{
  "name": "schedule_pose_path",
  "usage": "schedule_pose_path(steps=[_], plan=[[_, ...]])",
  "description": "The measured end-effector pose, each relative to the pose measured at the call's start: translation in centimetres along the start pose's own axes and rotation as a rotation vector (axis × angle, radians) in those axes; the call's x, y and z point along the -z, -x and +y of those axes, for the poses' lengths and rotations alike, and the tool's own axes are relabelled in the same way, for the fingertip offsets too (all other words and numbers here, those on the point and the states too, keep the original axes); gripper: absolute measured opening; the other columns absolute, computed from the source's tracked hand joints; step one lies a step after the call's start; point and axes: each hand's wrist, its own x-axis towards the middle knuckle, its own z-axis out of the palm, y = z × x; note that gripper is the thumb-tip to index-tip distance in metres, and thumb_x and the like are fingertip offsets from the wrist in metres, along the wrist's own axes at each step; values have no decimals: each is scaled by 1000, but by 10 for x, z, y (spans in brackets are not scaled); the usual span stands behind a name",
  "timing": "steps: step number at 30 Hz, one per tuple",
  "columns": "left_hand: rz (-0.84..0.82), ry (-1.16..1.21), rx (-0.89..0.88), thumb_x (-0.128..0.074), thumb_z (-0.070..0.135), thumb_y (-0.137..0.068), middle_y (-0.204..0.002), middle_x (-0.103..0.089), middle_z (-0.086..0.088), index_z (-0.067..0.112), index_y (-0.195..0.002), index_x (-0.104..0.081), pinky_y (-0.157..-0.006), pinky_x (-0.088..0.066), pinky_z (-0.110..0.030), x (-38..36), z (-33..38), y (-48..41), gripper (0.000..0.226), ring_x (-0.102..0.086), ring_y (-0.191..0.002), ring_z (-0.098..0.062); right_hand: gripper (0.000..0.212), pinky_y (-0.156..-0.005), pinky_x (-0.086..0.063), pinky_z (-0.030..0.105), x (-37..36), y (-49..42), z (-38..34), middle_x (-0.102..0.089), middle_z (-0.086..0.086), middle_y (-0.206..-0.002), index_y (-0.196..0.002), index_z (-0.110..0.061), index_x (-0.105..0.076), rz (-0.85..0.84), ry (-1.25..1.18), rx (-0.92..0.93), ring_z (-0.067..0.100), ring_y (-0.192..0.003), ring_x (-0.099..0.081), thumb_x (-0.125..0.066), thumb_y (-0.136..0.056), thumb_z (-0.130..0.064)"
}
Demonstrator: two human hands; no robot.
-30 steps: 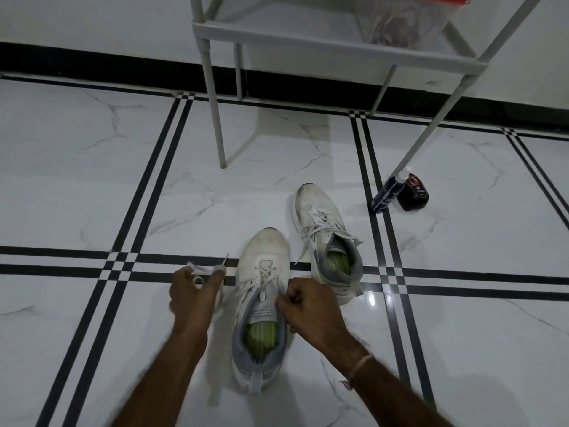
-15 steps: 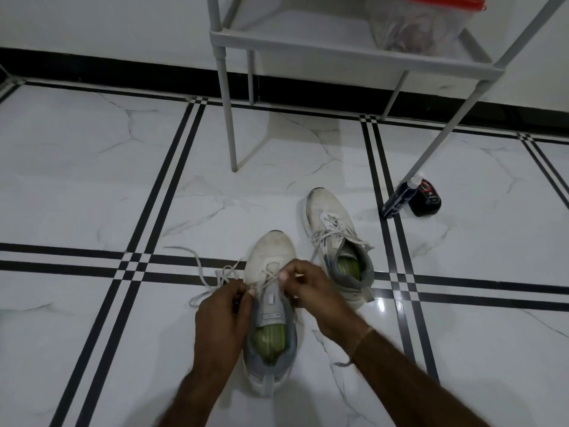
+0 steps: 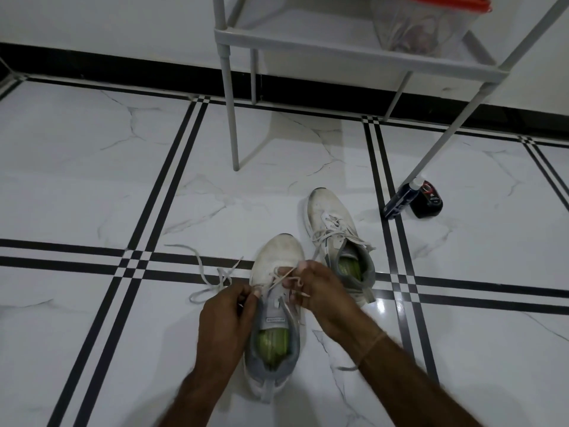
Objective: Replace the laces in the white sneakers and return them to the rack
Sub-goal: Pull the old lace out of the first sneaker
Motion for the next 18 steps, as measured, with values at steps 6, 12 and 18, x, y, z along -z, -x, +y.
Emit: schedule_pose_path(steps=[6,12,18], plan=[[8,0,-20,-65,30,-96,-72,-67,14,26,-84,-66,-66,-54,-30,-4,1,-1,12,-64,-69,-3,12,-63,-52,23,18,-5,-2,-72,-1,-82,-88,-13,-66,-70,543,274,8,-71,-65,-75,-90,-22],[-4,-11,-39,-66,29,-95,-69,-65,15,30,-82,-62,-64,-53,-27,-4,6,1,14,-63,-66,-2,13,-68,-42,25,-1,-7,15,-64,-3,-80,-85,-13,-69,-74,835,358,9,-74,-58,-66,-97,-15],[-17,-31,-46,-62,32,-97,-72,-66,14,27,-85,-63,-64,-53,-27,-3,-1,-1,13,-63,-67,-3,10,-63,-47,31,19,-1,-8,-64,0,-77,-90,-14,-56,-20,101,114,17,-69,-58,-59,-100,-12]])
